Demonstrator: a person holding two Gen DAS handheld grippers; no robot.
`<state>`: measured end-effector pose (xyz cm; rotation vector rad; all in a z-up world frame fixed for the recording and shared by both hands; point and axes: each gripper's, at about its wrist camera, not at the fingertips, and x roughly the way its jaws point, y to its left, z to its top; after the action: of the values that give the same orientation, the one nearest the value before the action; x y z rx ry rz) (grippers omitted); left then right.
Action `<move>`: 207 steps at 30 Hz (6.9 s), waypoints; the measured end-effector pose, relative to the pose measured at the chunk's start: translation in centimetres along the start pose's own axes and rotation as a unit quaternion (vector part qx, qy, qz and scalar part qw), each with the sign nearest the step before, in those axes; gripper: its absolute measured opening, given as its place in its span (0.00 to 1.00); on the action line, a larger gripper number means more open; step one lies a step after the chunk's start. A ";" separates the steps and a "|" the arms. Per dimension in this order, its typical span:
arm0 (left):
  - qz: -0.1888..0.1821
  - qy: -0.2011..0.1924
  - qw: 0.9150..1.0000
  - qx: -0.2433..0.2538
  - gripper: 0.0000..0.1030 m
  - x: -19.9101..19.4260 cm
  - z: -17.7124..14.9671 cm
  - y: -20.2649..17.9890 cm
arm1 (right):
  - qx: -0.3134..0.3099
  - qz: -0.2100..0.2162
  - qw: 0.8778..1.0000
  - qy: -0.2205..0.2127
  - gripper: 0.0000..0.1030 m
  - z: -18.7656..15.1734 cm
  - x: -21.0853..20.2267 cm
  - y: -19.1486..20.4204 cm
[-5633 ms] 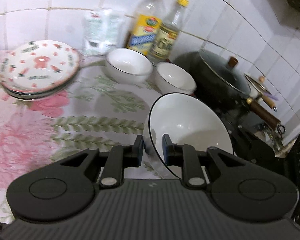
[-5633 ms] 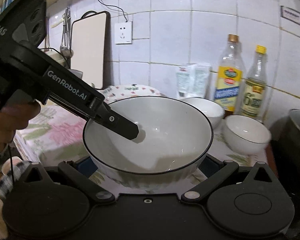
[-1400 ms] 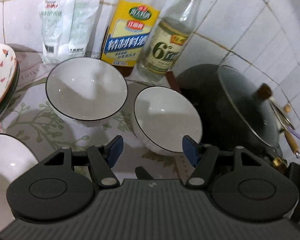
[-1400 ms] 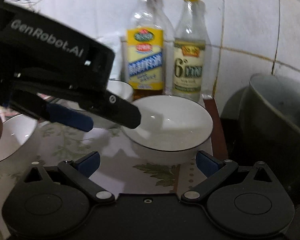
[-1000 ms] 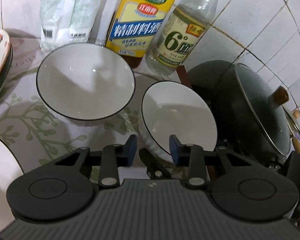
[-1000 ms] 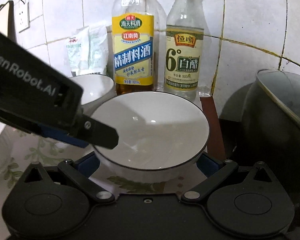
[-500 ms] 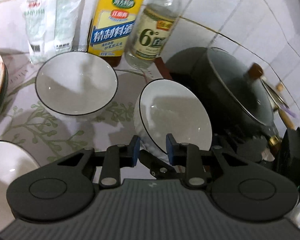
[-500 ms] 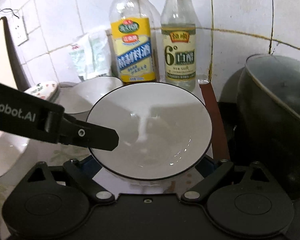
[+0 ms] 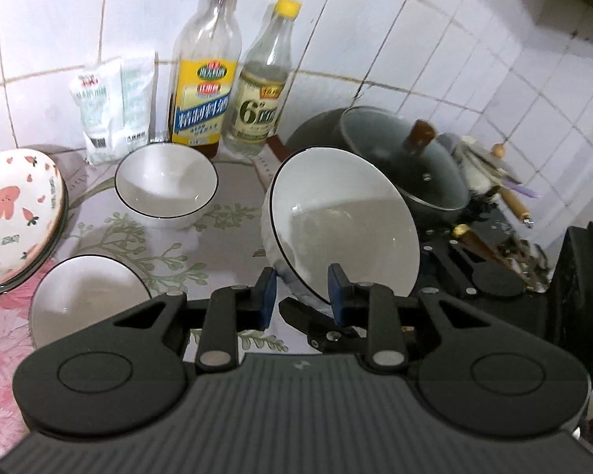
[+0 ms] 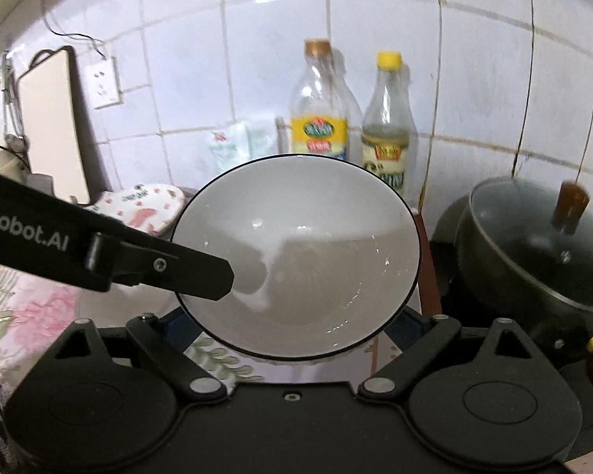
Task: Organize plates and bowls
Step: 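Lift the second bowl with the left gripper, lower it into the first bowl, open, then move the left gripper to a third white bowl by the bottles and close on its rim, then lift the third white bowl with the left gripper toward the bowl stack, then lower the held bowl into the two stacked bowls and open the left gripper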
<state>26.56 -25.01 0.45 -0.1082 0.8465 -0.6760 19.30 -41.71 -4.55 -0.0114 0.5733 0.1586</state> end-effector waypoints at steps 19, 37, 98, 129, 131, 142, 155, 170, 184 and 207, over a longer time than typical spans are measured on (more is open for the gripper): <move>0.025 -0.027 0.997 -0.068 0.25 -7.8 -3.7 7.7 | -0.070 0.059 0.996 -0.005 0.94 0.4 0.6 9.7; 0.045 0.016 0.989 -0.139 0.25 -3.2 -5.1 15.7 | -0.091 0.098 0.989 0.068 0.95 -0.9 8.5 12.5; 0.080 -0.003 0.996 0.025 0.43 -6.6 2.1 6.7 | 0.062 0.107 0.992 -0.025 0.95 3.3 -1.8 0.4; 0.154 0.045 0.987 0.015 0.44 11.3 7.4 13.8 | 0.259 0.075 0.956 0.115 0.58 4.5 19.3 -6.2; 0.149 0.042 0.988 0.006 0.44 11.6 7.4 14.1 | 0.264 0.080 0.954 0.116 0.53 4.2 19.7 -6.1; 0.152 0.061 0.986 -0.016 0.40 13.9 7.1 14.7 | 0.254 0.087 0.957 0.106 0.27 3.5 20.5 -5.8; 0.118 0.079 0.988 -0.055 0.13 12.4 6.4 14.7 | 0.268 0.090 0.954 0.096 0.17 3.3 18.4 -5.1; 0.093 0.015 0.994 -0.049 0.13 -0.9 5.4 10.5 | 0.231 0.118 0.964 0.059 0.17 5.7 8.1 -1.6; 0.110 0.006 0.992 -0.056 0.13 -6.9 1.7 10.1 | 0.198 0.142 0.968 0.064 0.17 4.7 4.5 2.4; 0.127 0.065 0.986 -0.087 0.13 -3.4 -2.5 14.9 | 0.146 0.116 0.976 0.114 0.17 2.6 8.5 6.6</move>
<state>30.75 -10.84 -4.15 -0.1121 1.0257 -0.3715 26.76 -33.83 -6.81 0.3272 0.8239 0.3013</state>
